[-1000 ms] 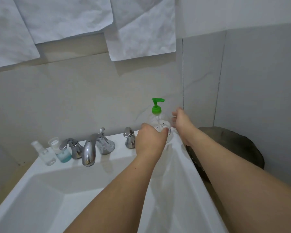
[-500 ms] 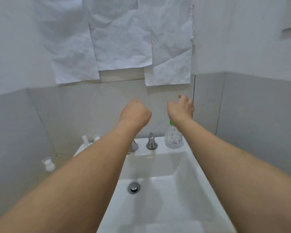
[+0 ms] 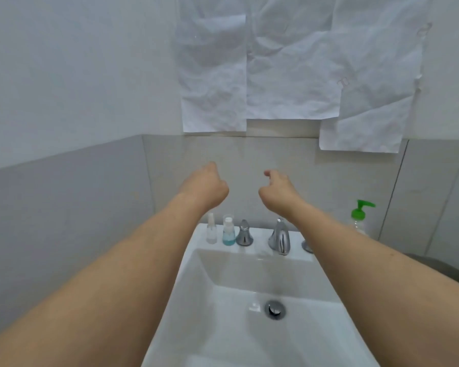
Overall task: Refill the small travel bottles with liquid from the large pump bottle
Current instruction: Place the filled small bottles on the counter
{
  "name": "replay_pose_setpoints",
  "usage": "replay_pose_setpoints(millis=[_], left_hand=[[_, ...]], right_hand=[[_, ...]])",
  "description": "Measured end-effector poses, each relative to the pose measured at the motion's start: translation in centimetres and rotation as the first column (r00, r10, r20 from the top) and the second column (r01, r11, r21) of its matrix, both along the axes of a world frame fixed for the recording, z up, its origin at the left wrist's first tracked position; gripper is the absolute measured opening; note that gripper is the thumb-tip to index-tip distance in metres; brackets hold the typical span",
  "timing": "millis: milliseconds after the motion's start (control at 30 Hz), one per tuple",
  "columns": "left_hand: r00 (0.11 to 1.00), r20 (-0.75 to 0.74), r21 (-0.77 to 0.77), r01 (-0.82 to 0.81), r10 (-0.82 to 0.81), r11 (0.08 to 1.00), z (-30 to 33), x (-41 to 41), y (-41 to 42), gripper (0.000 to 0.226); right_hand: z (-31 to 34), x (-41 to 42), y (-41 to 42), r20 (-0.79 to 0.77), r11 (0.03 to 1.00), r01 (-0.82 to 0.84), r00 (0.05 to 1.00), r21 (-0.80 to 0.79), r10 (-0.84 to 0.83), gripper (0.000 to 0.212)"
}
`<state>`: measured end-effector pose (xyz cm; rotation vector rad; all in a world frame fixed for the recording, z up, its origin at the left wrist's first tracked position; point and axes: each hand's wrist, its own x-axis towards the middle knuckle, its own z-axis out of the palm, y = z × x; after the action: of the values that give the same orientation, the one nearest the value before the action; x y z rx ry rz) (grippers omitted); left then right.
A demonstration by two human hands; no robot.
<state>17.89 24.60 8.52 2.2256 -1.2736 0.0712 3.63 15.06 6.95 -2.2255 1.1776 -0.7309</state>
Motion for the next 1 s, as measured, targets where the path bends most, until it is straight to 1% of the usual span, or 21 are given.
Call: replay_pose_setpoints(millis=[100, 200, 333, 467, 567, 633, 700, 767, 800, 1000], left_hand=[[1.000, -0.025, 0.037, 0.004, -0.003, 0.999, -2.0, 2.7, -0.6, 0.043], [0.999, -0.053, 0.084, -0.004, 0.008, 0.996, -4.6, 5.0, -1.9, 0.045], [0.993, -0.115, 0.150, 0.022, -0.004, 0.988, -8.2, 7.0, -3.3, 0.052], [0.992, -0.126, 0.177, 0.030, -0.008, 0.984, -11.2, 9.5, -5.2, 0.054], [0.990, -0.140, 0.174, 0.036, -0.011, 0.984, -12.5, 10.6, -6.3, 0.054], [0.990, -0.139, 0.175, 0.039, -0.015, 0.984, -13.3, 11.2, -7.1, 0.051], [0.990, -0.141, 0.163, 0.041, -0.018, 0.986, -13.9, 11.7, -7.7, 0.038], [0.990, -0.136, 0.147, 0.057, -0.037, 0.988, -14.2, 12.0, -8.1, 0.019], [0.990, -0.132, 0.143, 0.065, -0.046, 0.988, -14.3, 12.1, -8.1, 0.014], [0.990, -0.132, 0.121, 0.056, -0.040, 0.991, -14.2, 12.1, -7.7, 0.009]], right_hand=[[-2.0, 2.4, -0.8, -0.144, 0.997, -0.066, 0.987, 0.046, 0.072, 0.061], [-4.1, 4.6, -2.0, -0.244, 0.995, -0.089, 0.965, 0.053, 0.100, 0.061], [-6.5, 6.8, -4.0, -0.341, 0.991, -0.124, 0.931, 0.039, 0.130, 0.059], [-8.5, 9.8, -6.2, -0.424, 0.986, -0.159, 0.891, 0.052, 0.166, 0.061], [-9.9, 11.4, -7.1, -0.463, 0.980, -0.194, 0.865, 0.044, 0.192, 0.061], [-10.9, 12.4, -7.5, -0.493, 0.978, -0.206, 0.849, 0.025, 0.191, 0.056], [-11.5, 13.1, -7.8, -0.513, 0.979, -0.205, 0.839, 0.007, 0.179, 0.046], [-11.8, 13.4, -8.0, -0.504, 0.981, -0.195, 0.847, -0.002, 0.168, 0.037], [-11.9, 13.5, -8.1, -0.495, 0.982, -0.189, 0.854, -0.005, 0.162, 0.033], [-11.3, 13.0, -7.8, -0.434, 0.982, -0.182, 0.890, -0.056, 0.140, 0.026]])
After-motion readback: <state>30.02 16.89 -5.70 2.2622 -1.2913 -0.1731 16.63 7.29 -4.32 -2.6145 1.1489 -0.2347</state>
